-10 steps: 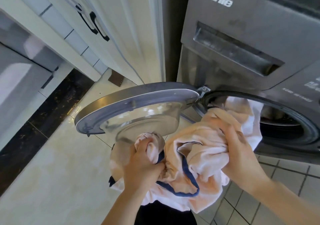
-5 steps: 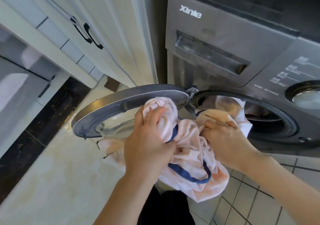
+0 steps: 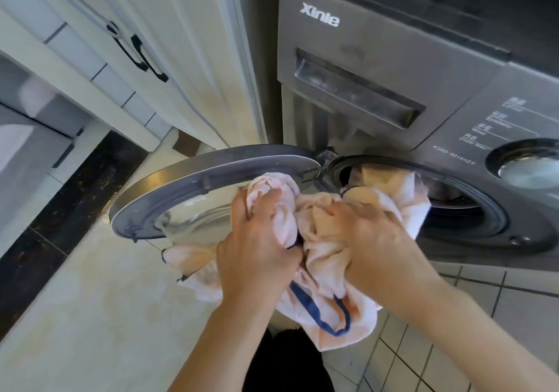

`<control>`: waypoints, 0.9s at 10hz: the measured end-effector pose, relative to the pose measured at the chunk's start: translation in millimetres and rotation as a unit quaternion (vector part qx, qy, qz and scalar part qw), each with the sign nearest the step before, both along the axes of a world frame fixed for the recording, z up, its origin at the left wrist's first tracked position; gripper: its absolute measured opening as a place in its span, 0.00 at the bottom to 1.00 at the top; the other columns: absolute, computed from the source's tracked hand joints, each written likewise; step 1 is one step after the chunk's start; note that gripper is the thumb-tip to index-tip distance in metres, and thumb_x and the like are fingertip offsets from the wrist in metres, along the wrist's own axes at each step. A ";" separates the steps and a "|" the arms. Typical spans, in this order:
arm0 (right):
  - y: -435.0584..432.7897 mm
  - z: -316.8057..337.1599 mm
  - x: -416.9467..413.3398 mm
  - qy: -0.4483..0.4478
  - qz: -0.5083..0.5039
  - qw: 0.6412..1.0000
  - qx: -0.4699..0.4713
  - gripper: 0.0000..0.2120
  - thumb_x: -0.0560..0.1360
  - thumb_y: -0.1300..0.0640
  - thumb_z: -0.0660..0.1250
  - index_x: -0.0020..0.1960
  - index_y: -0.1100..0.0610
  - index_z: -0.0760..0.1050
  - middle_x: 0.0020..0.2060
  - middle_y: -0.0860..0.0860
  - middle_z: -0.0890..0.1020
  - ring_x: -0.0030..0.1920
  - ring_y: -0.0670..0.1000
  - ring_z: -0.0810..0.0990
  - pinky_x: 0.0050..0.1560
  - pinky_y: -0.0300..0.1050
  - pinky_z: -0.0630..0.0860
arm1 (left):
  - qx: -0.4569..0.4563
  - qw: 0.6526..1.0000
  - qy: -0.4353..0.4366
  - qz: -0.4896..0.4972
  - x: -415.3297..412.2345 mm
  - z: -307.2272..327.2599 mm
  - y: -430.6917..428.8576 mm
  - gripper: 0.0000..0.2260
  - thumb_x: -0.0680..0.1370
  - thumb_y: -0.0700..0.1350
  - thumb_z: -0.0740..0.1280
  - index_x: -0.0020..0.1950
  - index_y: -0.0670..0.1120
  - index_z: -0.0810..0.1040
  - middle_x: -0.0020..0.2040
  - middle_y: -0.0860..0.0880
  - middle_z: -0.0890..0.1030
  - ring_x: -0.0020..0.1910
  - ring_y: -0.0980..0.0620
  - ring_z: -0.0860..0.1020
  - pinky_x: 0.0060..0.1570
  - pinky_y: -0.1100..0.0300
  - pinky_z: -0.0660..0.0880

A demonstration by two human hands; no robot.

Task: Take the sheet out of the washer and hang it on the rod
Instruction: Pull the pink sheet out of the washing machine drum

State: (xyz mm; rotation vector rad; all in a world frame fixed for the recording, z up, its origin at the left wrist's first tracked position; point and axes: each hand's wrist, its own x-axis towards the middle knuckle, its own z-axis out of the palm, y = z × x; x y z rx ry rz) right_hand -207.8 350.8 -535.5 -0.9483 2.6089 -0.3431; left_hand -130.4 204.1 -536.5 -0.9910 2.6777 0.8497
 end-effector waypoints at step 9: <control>-10.5 -20.1 -11.6 -0.271 -0.059 0.937 -0.213 0.21 0.67 0.56 0.69 0.55 0.46 0.63 0.35 0.51 0.79 0.40 0.47 0.76 0.46 0.48 0.76 | 0.216 0.963 -0.086 -0.138 12.0 -3.4 5.2 0.43 0.59 0.67 0.74 0.62 0.81 0.47 0.72 0.63 0.43 0.74 0.51 0.61 0.65 0.49 0.69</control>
